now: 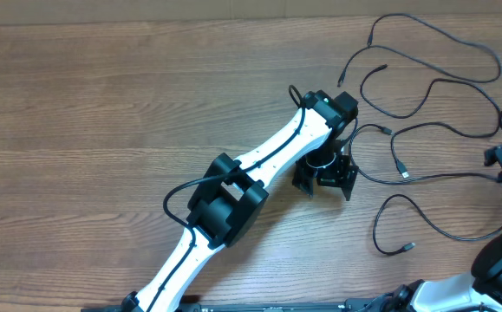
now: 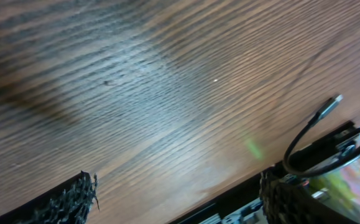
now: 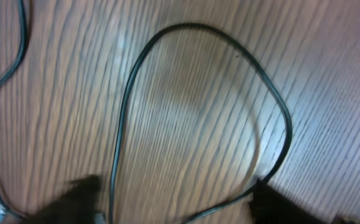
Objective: Untangle cables
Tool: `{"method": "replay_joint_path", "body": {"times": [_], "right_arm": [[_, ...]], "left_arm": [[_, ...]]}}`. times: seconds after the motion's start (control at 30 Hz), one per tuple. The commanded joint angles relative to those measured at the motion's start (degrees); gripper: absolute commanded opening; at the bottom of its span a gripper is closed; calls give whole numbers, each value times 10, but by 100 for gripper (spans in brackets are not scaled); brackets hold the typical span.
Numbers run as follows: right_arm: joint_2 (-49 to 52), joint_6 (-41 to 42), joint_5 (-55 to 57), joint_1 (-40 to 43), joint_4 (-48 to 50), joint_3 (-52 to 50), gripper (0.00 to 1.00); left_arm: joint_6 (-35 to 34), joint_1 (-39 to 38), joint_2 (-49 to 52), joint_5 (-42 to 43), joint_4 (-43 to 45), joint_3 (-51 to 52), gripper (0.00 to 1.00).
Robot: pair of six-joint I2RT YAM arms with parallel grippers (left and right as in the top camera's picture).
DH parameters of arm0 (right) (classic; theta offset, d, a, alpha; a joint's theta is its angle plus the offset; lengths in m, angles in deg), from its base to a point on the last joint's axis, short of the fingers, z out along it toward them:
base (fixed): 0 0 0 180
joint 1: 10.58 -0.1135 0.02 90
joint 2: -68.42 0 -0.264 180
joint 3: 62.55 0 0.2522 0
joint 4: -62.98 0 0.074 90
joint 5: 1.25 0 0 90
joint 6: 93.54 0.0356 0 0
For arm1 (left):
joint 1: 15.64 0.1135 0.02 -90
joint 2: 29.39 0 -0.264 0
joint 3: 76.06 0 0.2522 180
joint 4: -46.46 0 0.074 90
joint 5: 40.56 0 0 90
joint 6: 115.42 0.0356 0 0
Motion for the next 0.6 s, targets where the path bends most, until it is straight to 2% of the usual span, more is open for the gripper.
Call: {"method": "replay_joint_path", "body": {"times": [0.0,0.1,0.2,0.33,0.57], "right_arm": [[17,5,36,9,12,-3,41],[39,5,46,22,12,-3,19],[60,5,46,40,14,-3,8],[80,5,44,79,25,-3,4],[81,0,42,123,49,-3,4]], "left_arm": [[45,-14,5,-9,-3,-12,87],[48,-17,5,-11,-3,-12,88],[49,-17,5,-13,-3,-12,89],[49,-17,5,-37,-9,-12,92],[48,-18,5,-45,-7,-11,94]]}}
